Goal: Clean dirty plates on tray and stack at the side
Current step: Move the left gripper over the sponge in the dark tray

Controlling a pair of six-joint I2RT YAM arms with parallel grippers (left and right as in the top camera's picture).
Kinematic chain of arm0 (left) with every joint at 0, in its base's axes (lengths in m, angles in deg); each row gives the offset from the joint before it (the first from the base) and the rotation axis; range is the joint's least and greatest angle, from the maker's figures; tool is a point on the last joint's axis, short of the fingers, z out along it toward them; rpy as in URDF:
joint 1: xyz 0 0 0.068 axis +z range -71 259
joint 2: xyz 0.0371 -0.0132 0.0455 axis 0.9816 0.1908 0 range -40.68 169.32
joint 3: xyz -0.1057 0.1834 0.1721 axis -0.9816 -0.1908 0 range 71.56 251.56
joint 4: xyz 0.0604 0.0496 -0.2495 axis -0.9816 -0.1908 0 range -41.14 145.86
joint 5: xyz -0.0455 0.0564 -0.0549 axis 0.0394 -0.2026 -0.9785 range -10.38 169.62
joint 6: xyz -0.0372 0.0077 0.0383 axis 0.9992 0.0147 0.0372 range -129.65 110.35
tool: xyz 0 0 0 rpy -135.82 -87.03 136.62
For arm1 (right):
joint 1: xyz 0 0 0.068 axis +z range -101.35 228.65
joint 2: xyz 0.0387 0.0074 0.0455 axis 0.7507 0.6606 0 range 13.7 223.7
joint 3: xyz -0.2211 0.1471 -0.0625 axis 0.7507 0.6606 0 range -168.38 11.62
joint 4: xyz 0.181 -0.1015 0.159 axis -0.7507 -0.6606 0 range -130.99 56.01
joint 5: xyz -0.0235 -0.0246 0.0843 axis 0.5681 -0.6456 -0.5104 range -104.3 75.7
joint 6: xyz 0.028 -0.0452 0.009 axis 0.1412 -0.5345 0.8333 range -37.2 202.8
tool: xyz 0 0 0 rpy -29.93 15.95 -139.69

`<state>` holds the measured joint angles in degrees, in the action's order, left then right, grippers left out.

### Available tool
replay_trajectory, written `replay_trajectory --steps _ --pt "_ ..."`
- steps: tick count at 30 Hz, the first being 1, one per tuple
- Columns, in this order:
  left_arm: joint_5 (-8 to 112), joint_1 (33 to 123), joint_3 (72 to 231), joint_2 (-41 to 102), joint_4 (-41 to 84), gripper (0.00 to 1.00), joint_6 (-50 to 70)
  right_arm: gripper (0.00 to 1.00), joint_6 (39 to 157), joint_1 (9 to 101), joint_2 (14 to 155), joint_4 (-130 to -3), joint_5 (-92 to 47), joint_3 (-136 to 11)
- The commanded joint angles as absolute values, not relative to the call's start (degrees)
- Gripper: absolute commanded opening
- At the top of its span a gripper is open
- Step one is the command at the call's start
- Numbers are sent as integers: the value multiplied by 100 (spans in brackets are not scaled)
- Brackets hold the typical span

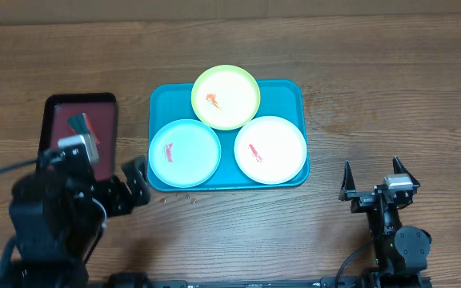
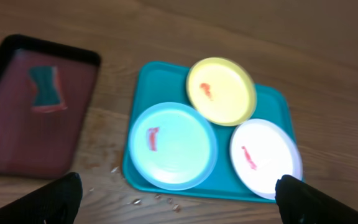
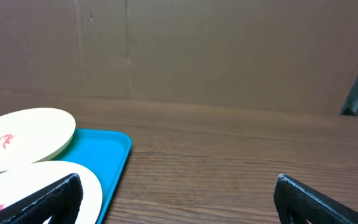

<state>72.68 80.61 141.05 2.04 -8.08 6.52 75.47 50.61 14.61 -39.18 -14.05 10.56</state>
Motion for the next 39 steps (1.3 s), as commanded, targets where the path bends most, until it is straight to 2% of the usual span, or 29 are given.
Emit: replay_trajectory --steps 1,7,13,20,28,39 --pt "7813 8087 14444 552 -863 100 713 100 7547 5041 1448 -3881 -1396 1117" --pt "7537 8087 14474 602 -594 100 695 100 7547 5041 1448 -3881 -1396 1117" --pt "8820 8087 14647 757 -896 100 1375 100 7547 5041 1448 -3881 -1396 1117" --pt "9507 8087 14822 1678 -1800 100 1692 100 7547 5041 1448 -3881 -1396 1117" --pt "9408 8085 14822 2174 -1057 100 1572 100 7547 5041 1448 -3881 -1396 1117" --pt "11006 8087 14822 3326 -198 100 1867 100 7547 5041 1448 -3881 -1396 1117"
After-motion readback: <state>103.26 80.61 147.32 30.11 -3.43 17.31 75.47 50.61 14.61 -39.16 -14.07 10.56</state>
